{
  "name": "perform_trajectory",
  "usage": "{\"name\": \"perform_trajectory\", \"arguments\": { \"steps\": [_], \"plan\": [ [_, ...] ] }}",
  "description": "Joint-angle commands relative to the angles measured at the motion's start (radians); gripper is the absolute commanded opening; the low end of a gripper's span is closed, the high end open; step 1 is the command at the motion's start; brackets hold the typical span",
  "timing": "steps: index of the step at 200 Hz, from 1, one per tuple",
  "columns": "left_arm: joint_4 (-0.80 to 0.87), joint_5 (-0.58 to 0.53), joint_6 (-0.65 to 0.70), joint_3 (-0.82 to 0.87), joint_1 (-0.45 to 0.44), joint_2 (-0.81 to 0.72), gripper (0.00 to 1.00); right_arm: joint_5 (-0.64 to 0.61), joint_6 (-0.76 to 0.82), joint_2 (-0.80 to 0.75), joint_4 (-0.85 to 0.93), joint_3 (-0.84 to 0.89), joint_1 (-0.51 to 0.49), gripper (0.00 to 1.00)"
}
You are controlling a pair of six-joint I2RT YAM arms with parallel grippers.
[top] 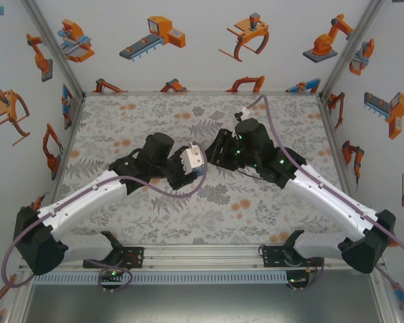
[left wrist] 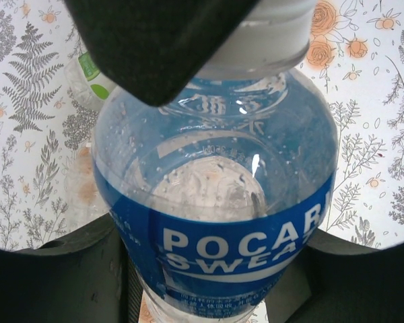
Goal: Screw on the bottle caps
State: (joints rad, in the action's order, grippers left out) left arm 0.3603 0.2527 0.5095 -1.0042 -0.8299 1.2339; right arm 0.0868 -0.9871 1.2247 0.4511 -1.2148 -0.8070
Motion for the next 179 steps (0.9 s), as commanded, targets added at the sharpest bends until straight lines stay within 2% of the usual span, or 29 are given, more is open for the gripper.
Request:
{"name": "perform_trajectory", "arguments": {
  "steps": [1,31,67,83,106,114,117,129,133,155,179],
  "plan": [
    [-0.036,-0.026,-0.036,-0.041,-0.004,0.018,0.0,0.064,-0.03,-0.015,-0.04,0.015,-0.005,0.48],
    [-0.038,-0.022,-0.06,-0.057,-0.005,0.03,0.0,0.075,-0.043,-0.009,-0.054,0.029,0.004,0.44],
    [-0.041,-0.008,-0.102,-0.074,-0.005,0.041,0.09,0.079,-0.05,-0.005,-0.064,0.041,0.019,0.34],
    [-0.047,0.004,-0.116,-0.076,-0.005,0.043,0.18,0.083,-0.053,-0.006,-0.069,0.051,0.03,0.26],
    [-0.049,0.007,-0.132,-0.07,-0.003,0.036,0.39,0.087,-0.046,-0.01,-0.071,0.06,0.054,0.19],
    [-0.055,-0.002,-0.137,-0.064,-0.003,0.027,0.49,0.089,-0.036,-0.013,-0.071,0.063,0.067,0.18],
    [-0.057,-0.006,-0.139,-0.062,-0.003,0.025,0.56,0.091,-0.031,-0.014,-0.07,0.064,0.074,0.17],
    [-0.06,-0.02,-0.145,-0.054,0.001,0.012,1.0,0.097,-0.011,-0.014,-0.064,0.063,0.104,0.16],
    [-0.059,-0.024,-0.146,-0.054,0.003,0.007,0.97,0.097,-0.002,-0.013,-0.06,0.06,0.117,0.16],
    [-0.031,-0.042,-0.15,-0.059,0.017,-0.019,0.97,0.086,0.08,-0.005,-0.007,0.027,0.19,0.15],
    [-0.002,-0.056,-0.169,-0.048,0.054,-0.061,0.97,0.027,0.248,0.038,0.081,-0.065,0.266,0.15]
  ]
}}
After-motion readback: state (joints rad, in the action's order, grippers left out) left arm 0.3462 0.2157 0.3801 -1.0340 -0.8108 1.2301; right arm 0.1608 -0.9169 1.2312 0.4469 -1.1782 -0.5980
